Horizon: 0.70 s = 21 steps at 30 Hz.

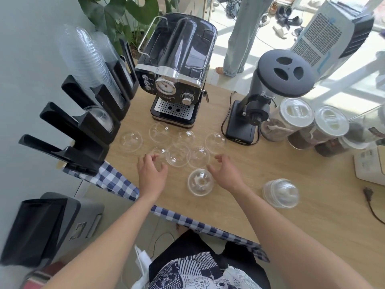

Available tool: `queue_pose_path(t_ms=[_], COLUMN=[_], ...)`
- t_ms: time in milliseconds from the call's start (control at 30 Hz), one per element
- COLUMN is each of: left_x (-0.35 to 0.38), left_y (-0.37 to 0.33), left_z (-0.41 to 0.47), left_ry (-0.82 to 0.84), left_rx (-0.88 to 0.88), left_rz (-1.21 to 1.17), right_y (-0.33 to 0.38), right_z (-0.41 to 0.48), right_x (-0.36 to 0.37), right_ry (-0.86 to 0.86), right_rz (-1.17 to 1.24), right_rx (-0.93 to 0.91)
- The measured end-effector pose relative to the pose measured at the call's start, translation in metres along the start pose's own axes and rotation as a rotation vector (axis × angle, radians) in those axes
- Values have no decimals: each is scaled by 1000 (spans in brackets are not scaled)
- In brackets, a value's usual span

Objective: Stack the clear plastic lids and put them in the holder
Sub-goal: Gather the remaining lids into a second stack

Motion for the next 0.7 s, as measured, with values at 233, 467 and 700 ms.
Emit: queue_pose_path(t_ms=[233,467,700], left_x=[5,10,-11], left_y=[11,16,20], left_z=[44,52,44], left_ry=[253,263,209], left_rx=[59,126,87], left_rz=[386,407,294], right_y=[55,69,71], right_z=[30,44,44], right_x=[17,31,28], right_ry=[126,102,51], right_rz=[-231,-426,-524], right_rx=[-97,-99,-127])
Point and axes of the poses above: each hand's wrist, its own z-axis towards the middle knuckle, its own x-axis out of the palm, y = z × x, the point moved 9 cm from there along z, towards the middle knuckle, and after that the axes turned 9 degrees about -z, right-handed, at the moved point
